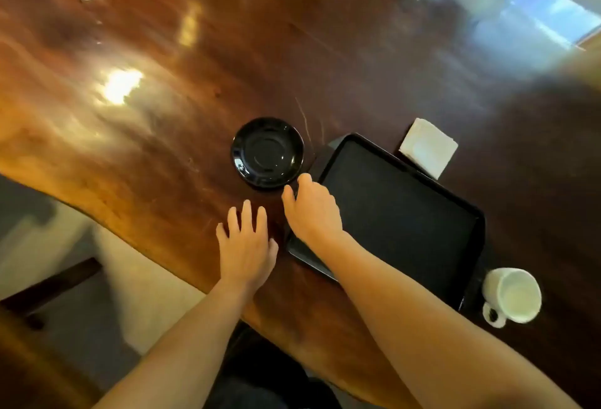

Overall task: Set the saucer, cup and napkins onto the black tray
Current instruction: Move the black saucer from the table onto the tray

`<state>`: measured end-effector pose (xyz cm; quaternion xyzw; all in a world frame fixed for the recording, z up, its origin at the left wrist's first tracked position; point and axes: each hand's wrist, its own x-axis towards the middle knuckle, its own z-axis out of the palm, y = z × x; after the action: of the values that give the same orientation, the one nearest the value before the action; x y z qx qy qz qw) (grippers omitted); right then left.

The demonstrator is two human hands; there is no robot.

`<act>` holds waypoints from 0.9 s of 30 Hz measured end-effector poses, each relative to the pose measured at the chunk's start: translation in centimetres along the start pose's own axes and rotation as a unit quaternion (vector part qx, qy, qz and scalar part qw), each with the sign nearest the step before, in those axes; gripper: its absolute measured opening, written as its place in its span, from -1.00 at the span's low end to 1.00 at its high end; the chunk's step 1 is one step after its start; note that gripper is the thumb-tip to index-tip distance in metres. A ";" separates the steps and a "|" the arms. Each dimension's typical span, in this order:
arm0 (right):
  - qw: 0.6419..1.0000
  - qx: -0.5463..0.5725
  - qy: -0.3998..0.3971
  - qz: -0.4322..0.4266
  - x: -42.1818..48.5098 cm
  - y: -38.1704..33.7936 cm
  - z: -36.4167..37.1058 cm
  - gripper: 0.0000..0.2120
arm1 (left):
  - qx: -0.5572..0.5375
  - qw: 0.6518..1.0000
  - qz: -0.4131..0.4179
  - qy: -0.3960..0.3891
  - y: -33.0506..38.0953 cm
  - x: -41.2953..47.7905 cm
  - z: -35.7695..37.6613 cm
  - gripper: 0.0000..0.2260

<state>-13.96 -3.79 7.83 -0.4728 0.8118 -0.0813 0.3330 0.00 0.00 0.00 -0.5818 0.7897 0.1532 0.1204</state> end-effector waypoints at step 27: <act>0.837 0.405 -0.091 0.358 8.7 -2.3 2.8 -0.79 | -0.001 0.999 0.028 0.025 -1.1 1.7 3.5 -0.31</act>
<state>-13.47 -11.66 2.71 0.0222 0.7850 -0.2347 0.5729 0.62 -0.46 -3.94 -0.5634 0.8081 0.1426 0.0958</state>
